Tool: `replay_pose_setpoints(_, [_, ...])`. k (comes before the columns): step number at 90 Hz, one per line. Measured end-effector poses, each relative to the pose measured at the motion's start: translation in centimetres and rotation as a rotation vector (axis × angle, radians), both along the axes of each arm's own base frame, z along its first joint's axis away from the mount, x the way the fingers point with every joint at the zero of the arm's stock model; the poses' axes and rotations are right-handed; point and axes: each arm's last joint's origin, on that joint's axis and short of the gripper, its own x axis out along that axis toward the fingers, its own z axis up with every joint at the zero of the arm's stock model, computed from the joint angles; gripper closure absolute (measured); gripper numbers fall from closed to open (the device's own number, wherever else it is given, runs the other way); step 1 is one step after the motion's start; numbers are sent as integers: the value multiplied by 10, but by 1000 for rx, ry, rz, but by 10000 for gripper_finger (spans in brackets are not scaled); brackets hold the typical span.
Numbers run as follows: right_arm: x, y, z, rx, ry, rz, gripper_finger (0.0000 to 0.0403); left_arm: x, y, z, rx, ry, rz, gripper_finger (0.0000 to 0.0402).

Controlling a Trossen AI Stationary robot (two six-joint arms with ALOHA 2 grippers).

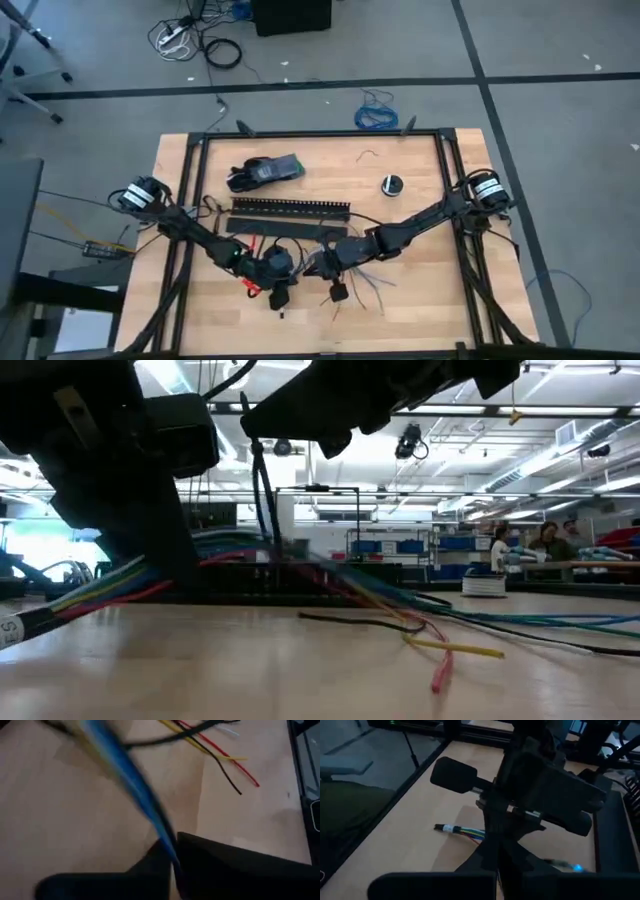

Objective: Ziptie cables
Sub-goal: Wrap the right black zip tie on the cables

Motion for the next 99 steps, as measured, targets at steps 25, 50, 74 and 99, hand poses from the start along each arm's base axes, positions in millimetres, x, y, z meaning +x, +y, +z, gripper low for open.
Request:
replay_pose_setpoints(25, [-2,-3,-5,7,64,-26,403,-1,0,4,-8,1,-24,400])
replay_pose_setpoints(50, [-3,-4,-9,-4,97,-59,402,-21,0,15,14,112,-26,401])
replay_pose_setpoints(74, [-6,2,-9,34,112,-59,402,-37,-5,12,42,225,-22,401])
replay_pose_setpoints(99, [-13,16,-12,55,161,-41,402,-54,-8,5,83,350,-1,401])
